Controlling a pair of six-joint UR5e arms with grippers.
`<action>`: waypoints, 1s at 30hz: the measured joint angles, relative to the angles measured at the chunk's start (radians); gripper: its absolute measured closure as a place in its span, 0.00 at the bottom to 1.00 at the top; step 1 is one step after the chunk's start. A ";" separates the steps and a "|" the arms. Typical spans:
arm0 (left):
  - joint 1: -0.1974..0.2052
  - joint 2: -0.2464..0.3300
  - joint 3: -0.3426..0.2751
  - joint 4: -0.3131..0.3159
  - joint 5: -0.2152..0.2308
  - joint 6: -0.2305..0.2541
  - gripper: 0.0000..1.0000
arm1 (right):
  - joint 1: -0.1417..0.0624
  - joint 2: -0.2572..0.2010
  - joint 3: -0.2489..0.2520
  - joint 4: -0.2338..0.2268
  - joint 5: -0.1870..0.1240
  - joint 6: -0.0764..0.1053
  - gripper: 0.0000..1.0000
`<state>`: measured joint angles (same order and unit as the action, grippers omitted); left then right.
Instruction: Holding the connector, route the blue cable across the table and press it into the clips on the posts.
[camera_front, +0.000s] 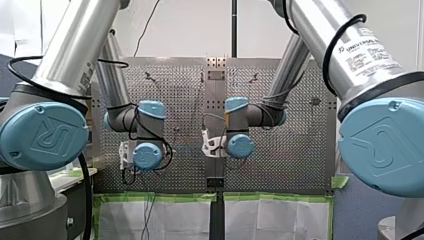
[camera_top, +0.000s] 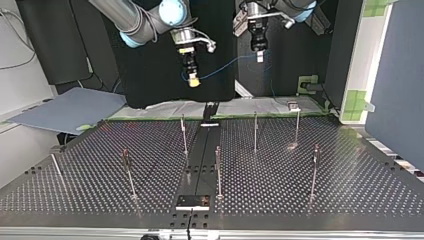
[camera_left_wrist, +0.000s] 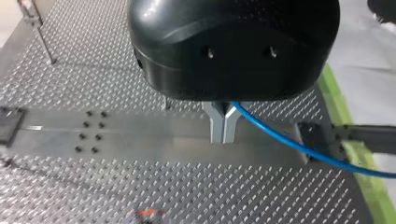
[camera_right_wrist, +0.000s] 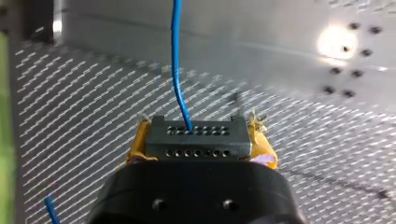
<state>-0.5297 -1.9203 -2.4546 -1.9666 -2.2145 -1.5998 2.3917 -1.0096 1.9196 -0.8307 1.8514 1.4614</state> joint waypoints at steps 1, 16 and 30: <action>0.004 0.010 0.006 -0.011 -0.009 0.001 1.00 | 0.000 -0.010 -0.010 0.010 -0.009 -0.001 1.00; 0.064 0.146 0.134 -0.146 -0.142 0.020 1.00 | -0.006 -0.144 -0.105 0.144 -0.143 0.047 1.00; 0.172 0.261 0.199 -0.261 -0.075 0.015 1.00 | 0.019 -0.215 -0.204 0.262 -0.212 0.085 1.00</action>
<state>-0.3582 -1.6593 -2.2552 -2.2278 -2.2895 -1.5847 2.4108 -1.2242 1.7151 -0.5687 1.6393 1.5464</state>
